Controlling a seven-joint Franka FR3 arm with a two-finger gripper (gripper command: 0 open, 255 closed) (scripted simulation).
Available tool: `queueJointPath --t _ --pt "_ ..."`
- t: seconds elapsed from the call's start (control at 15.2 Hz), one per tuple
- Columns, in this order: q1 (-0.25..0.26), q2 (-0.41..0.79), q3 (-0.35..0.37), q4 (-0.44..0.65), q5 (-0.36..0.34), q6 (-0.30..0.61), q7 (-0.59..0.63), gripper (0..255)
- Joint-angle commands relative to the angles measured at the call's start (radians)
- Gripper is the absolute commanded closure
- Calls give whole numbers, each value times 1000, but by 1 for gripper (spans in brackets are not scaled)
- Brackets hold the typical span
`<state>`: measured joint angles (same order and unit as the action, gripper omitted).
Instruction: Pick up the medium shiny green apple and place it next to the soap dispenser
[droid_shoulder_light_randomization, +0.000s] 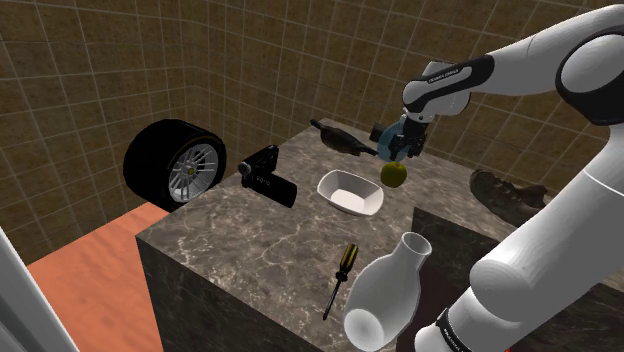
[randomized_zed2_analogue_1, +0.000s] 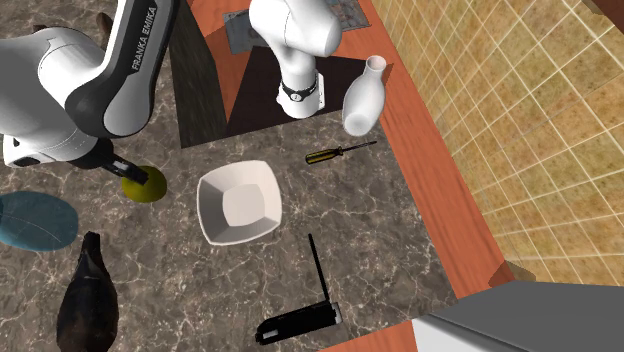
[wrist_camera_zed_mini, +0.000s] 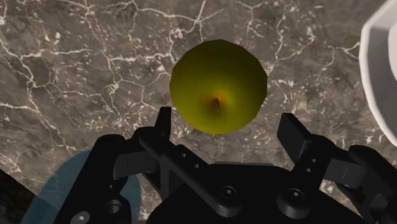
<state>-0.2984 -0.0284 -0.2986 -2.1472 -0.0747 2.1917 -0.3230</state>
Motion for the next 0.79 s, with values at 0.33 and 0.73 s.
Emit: queueJointPath --t 0.33,0.73 --pt "5 -55 7 71 -13 -124 10 0" --pt "5 -55 7 71 -13 -124 10 0"
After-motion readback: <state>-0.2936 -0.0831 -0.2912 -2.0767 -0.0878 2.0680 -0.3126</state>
